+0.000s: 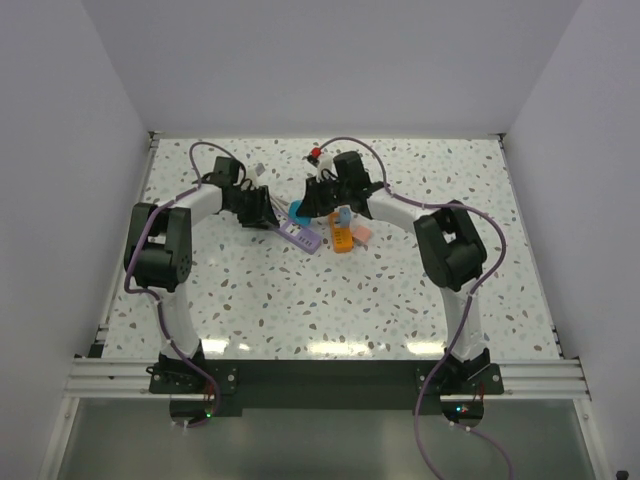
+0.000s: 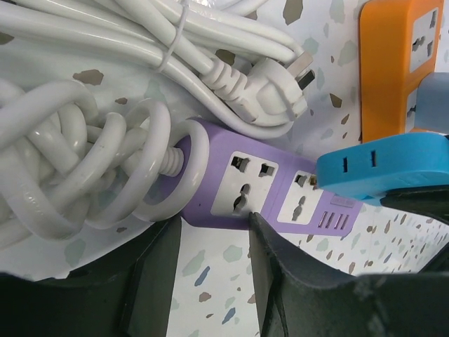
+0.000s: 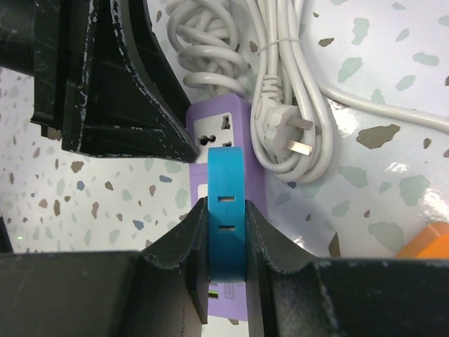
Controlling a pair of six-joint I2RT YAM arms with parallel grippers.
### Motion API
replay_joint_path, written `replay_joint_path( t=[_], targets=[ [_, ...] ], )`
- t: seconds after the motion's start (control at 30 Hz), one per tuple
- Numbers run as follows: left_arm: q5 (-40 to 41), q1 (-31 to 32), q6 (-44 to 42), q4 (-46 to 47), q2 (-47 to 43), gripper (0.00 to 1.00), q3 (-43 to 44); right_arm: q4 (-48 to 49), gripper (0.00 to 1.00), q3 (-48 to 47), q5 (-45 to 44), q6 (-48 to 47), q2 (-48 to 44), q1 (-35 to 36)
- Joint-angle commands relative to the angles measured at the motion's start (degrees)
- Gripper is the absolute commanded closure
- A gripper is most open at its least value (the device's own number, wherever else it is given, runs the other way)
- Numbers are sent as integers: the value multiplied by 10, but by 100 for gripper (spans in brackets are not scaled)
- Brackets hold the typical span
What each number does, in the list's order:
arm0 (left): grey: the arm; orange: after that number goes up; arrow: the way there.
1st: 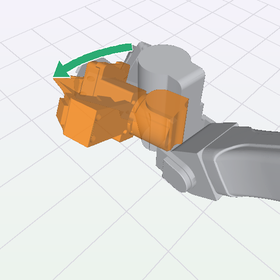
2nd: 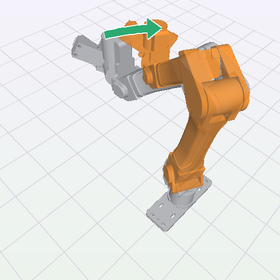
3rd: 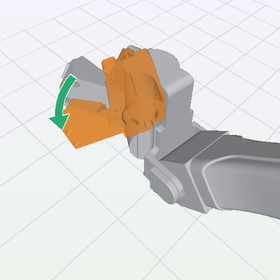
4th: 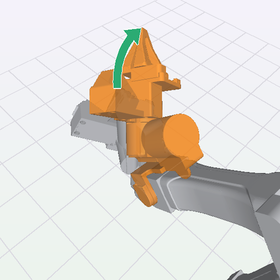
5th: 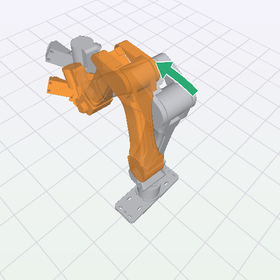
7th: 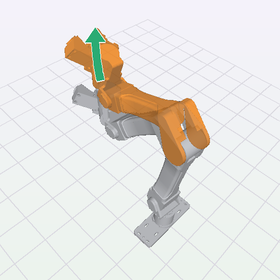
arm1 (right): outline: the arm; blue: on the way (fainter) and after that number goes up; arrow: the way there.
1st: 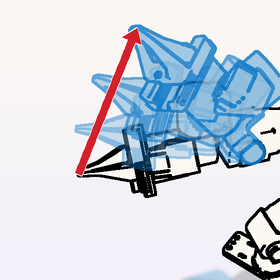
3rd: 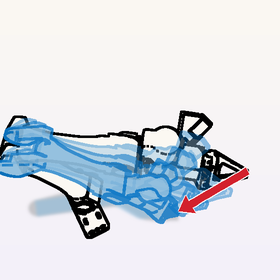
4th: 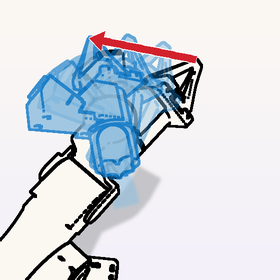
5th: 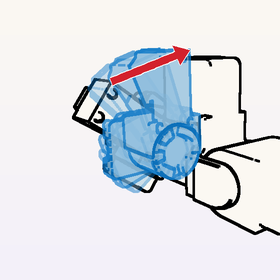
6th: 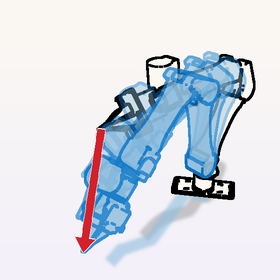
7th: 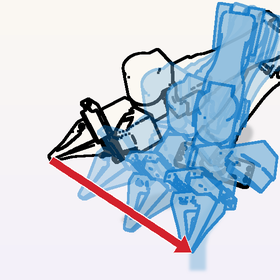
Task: Insert the plug
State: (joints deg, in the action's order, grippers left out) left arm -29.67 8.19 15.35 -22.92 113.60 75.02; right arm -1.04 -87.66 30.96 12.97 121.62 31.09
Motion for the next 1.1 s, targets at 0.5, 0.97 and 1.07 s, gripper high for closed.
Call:
replay_joint_path(
  t=[0.5, 0.97, 1.07],
  targets=[
    [-6, 11, -18, -13, 20, 54, 14, -56, 100, -14, -24, -86, 6, 17],
    [-14, 11, -11, -13, 21, 54, 21, -98, 100, 29, -137, -175, -23, 66],
    [-14, 11, -10, -12, 19, 54, 18, -92, 100, 57, -157, -170, -28, 68]
  ],
)
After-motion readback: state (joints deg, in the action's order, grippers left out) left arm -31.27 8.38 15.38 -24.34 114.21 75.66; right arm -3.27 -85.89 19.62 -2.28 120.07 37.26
